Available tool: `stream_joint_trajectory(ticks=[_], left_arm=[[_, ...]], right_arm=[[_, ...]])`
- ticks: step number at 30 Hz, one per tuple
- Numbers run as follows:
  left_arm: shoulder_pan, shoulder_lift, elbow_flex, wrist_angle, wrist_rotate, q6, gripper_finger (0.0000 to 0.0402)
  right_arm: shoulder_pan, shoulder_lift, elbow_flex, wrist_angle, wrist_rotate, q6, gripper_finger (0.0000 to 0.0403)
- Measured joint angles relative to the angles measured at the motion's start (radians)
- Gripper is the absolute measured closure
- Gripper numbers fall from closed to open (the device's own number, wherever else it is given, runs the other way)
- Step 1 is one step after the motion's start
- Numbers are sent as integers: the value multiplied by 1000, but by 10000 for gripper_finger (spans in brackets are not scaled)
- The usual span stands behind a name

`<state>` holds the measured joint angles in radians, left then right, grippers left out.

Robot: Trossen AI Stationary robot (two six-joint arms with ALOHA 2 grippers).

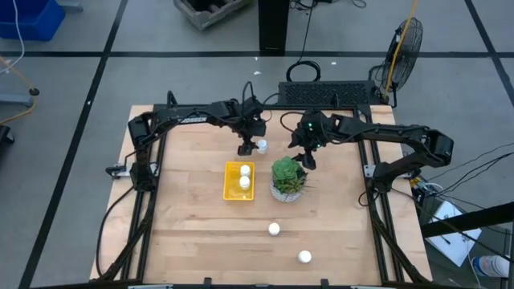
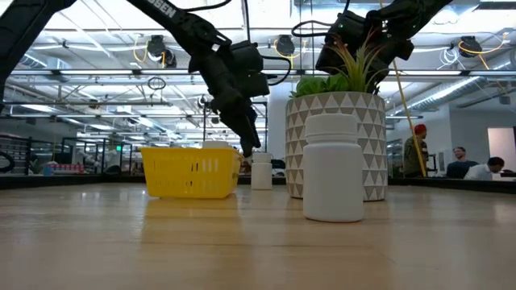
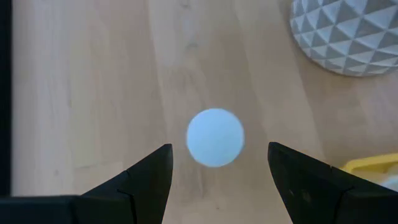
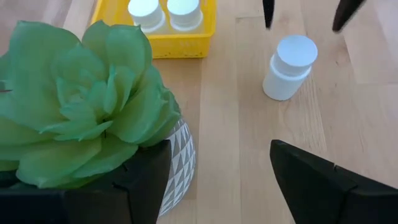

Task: Pick and place pill bottles into a basket
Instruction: Put the white medicine bottle into the yellow basket

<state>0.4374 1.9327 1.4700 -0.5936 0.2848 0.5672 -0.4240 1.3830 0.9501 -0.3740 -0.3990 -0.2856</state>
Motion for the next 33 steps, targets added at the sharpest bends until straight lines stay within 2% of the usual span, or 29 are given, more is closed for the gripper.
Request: stream_joint_trajectory(ticks=[24, 27, 33], left_arm=[[-12, 96, -2, 91, -25, -21, 135], [-14, 93, -2, 88, -25, -25, 158], [-16, 90, -2, 97, -20, -29, 237]], right_arm=[[1, 0, 0, -1, 1, -4, 136], [1, 0, 0, -1, 1, -6, 136], [1, 0, 0, -1, 1, 1, 136]])
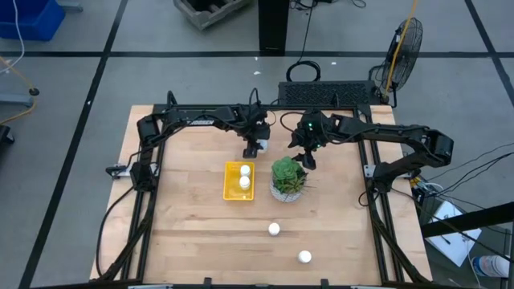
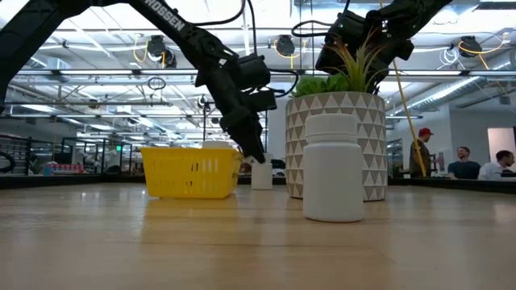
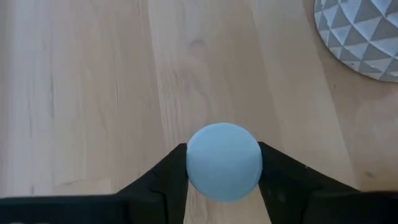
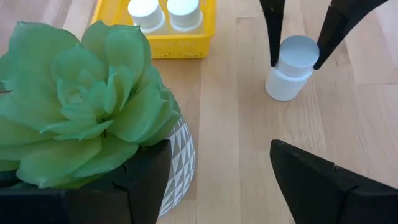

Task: Pick and place pill bottles into a basket
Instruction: Put the white medicine bottle into the yellow basket

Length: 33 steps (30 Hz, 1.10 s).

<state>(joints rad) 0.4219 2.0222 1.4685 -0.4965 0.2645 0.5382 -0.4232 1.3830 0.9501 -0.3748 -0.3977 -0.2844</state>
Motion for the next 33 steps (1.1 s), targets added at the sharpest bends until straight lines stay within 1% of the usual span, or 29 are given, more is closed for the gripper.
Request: stream_joint_trajectory(ticks=[5, 8, 11, 13, 15, 18, 23, 26, 30, 33], left_arm=[[-18, -1, 0, 12, -1, -18, 239], [-35, -24, 0, -35, -7, -33, 239], [-55, -78, 0, -88, -20, -49, 239], [-72, -120, 0, -116, -61, -57, 239], [-90, -171, 0, -157, -95, -76, 239], [-126, -259, 0, -202, -111, -111, 239], [-226, -374, -5, -306, -187, -194, 239], [-296, -415, -6, -351, -222, -258, 239], [-392, -439, -6, -412, -309, -335, 239], [-442, -442, -6, -435, -349, -378, 239]], right_arm=[[0, 0, 0, -1, 1, 2, 139], [0, 0, 0, -12, 1, 1, 146], [-3, 0, 0, -30, 2, -12, 151], [-8, 0, 0, -29, 2, -15, 153], [-9, 0, 0, -29, 2, -16, 153], [-14, 0, 0, -29, 2, -16, 153], [-16, 0, 0, -28, 4, -16, 154], [-16, 0, 0, -27, 3, -16, 154], [-16, 0, 0, -26, 3, -16, 154], [-16, 0, 0, -26, 3, -16, 154]])
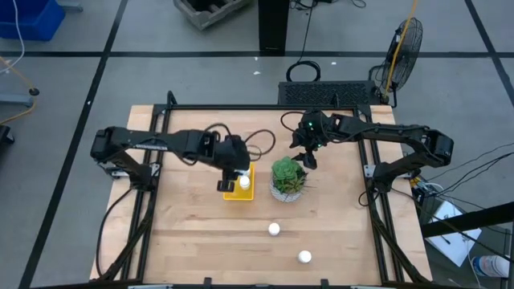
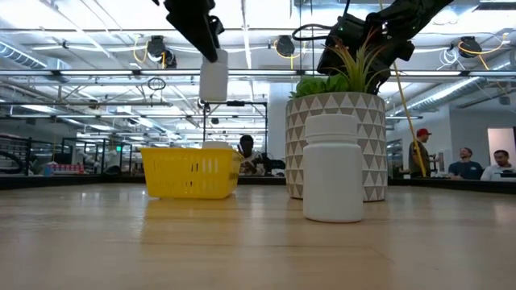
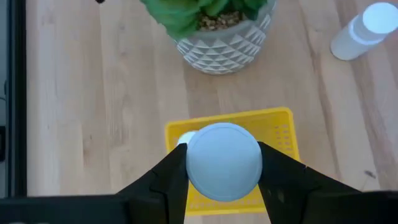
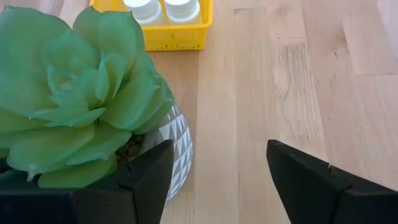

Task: Pick and place pill bottles into a basket
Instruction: Put the white medicine bottle into the yellow basket

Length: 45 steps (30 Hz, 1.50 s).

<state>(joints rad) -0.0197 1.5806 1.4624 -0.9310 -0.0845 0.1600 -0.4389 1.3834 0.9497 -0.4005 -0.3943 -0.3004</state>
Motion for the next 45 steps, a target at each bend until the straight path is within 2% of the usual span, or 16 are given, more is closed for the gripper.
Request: stream_joint_trajectory(ticks=[5, 8, 10, 16, 21, 23, 28, 45], left_arm=[[-23, -2, -42, 4, -51, -33, 239], [2, -29, -139, 33, -50, -48, 239], [20, -61, -207, 111, -48, -47, 239], [83, -168, -385, 290, 22, -28, 239], [132, -175, -473, 347, 89, -25, 239], [144, -160, -492, 410, 123, -16, 239], [150, -159, -550, 469, 133, -15, 239], [150, -159, -649, 586, 139, -35, 239]], right_arm=[[0, 0, 0, 0, 0, 0, 154], [0, 0, 0, 0, 0, 0, 154], [0, 0, 0, 5, 0, 0, 154], [0, 0, 0, 16, 0, 0, 154], [0, 0, 0, 23, 0, 1, 154], [0, 0, 0, 24, 0, 4, 154], [0, 0, 0, 25, 0, 15, 154], [0, 0, 0, 29, 0, 27, 154]])
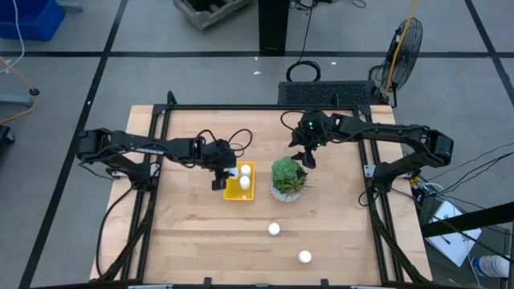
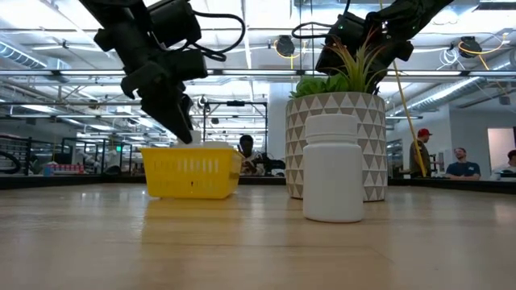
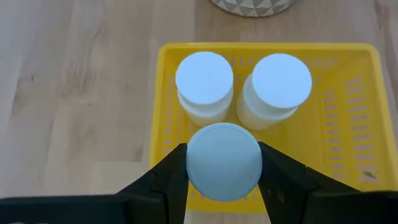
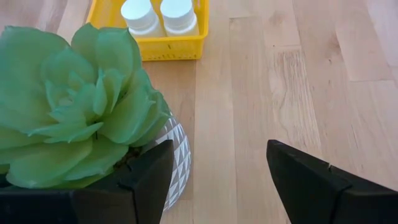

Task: Pick and place pill bottles into a basket
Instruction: Put the white medicine bottle into the yellow basket

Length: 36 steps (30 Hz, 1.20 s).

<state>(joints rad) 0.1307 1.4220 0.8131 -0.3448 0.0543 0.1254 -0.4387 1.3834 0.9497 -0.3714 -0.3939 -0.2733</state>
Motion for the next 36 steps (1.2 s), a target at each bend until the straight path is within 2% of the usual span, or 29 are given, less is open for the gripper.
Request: stream_joint_trajectory(ticks=[21, 29, 36], left_arm=[[30, 78, -12, 70, 26, 17, 237], [34, 70, -13, 63, 16, 11, 129], [33, 70, 9, 58, 16, 12, 112]], right_arm=[[0, 0, 0, -1, 0, 25, 154], [0, 0, 0, -3, 0, 23, 154], [0, 0, 0, -8, -2, 24, 154]])
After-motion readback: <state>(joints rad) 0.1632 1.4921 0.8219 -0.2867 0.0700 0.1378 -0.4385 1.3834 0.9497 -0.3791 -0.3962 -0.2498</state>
